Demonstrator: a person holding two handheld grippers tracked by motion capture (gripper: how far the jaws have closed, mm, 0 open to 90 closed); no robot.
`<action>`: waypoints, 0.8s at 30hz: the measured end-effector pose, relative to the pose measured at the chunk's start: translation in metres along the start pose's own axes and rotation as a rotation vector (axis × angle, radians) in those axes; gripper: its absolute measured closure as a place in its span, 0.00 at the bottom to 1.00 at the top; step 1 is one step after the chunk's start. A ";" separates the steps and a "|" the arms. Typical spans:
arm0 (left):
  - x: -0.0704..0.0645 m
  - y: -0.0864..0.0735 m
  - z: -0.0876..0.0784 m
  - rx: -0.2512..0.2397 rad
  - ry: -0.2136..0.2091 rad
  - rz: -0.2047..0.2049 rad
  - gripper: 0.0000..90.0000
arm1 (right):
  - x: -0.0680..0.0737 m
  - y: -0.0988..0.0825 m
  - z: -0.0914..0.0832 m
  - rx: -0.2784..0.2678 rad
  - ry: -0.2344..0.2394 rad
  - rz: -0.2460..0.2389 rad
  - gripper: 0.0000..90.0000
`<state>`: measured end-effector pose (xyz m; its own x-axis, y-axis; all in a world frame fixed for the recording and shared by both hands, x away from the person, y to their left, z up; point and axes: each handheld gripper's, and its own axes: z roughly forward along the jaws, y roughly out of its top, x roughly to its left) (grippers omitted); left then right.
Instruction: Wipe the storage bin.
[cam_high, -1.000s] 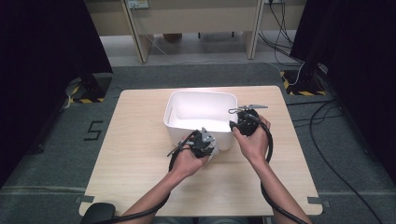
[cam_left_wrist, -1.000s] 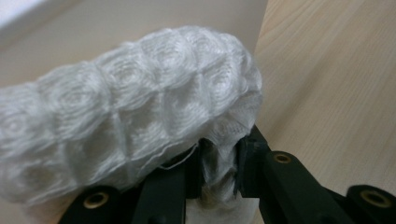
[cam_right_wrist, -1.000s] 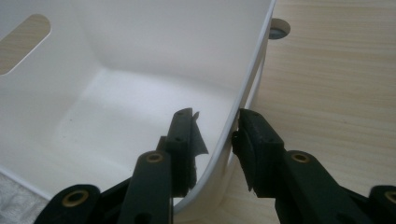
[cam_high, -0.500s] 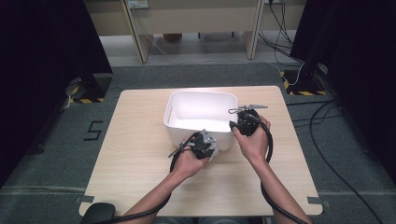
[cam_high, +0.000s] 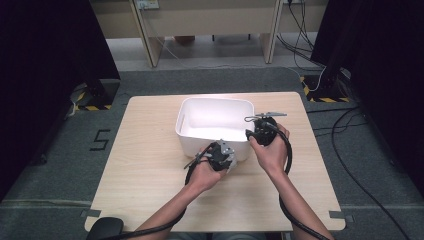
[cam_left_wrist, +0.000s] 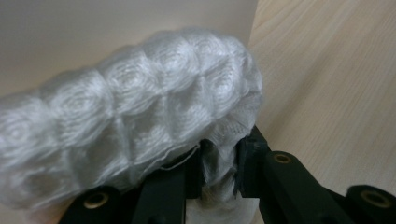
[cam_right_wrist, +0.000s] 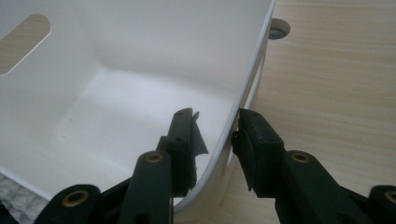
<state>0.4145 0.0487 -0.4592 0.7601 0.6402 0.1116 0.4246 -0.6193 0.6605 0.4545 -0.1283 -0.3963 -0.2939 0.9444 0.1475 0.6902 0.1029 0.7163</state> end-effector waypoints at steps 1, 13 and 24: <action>0.000 0.000 0.000 0.003 -0.002 -0.001 0.84 | 0.000 0.000 0.000 -0.001 0.000 0.000 0.75; -0.001 0.004 -0.002 -0.006 -0.007 0.000 0.84 | 0.000 0.000 0.000 -0.001 0.000 0.000 0.75; -0.002 0.009 -0.011 -0.040 -0.004 -0.006 0.84 | 0.000 0.000 0.000 -0.002 0.001 0.002 0.75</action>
<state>0.4116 0.0468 -0.4449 0.7595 0.6420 0.1049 0.4091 -0.5967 0.6904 0.4546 -0.1286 -0.3964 -0.2936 0.9442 0.1493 0.6893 0.1009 0.7174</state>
